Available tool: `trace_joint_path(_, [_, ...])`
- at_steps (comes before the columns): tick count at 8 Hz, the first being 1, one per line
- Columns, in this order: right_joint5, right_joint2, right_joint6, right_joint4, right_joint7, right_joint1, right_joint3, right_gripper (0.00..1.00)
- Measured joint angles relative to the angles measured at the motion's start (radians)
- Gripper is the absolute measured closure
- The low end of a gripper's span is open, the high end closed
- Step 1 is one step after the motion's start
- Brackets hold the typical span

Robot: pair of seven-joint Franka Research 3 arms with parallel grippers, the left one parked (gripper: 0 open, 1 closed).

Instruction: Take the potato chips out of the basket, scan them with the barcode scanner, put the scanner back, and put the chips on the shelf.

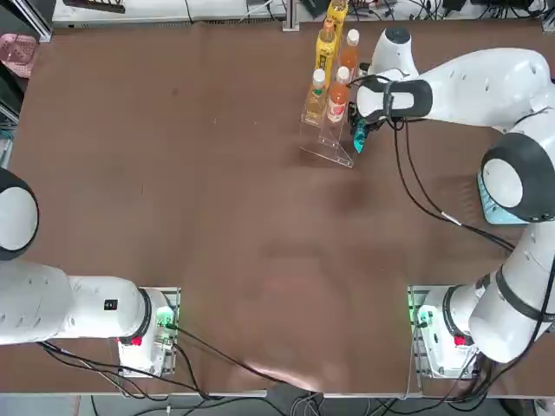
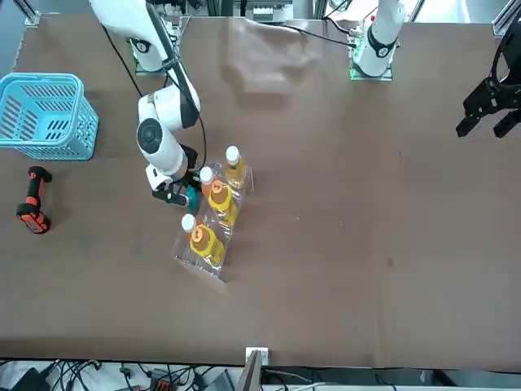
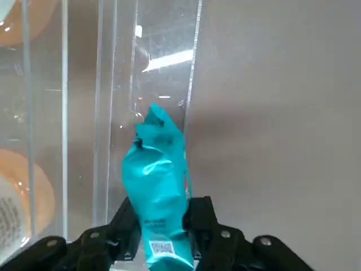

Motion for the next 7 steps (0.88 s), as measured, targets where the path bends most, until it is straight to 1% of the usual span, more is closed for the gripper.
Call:
trace_joint_path(1, [0.000,0.000,0.002,0.000,0.000,0.000,0.000,0.57])
trace_joint_path(4, [0.007,0.000,0.002,0.000,0.000,0.000,0.000,0.49])
trace_joint_path(5, [0.008,0.000,0.003,0.000,0.000,0.000,0.000,0.44])
trace_joint_path(6, [0.008,0.000,0.003,0.000,0.000,0.000,0.000,0.31])
trace_joint_path(7, [0.008,0.000,0.003,0.000,0.000,0.000,0.000,0.28])
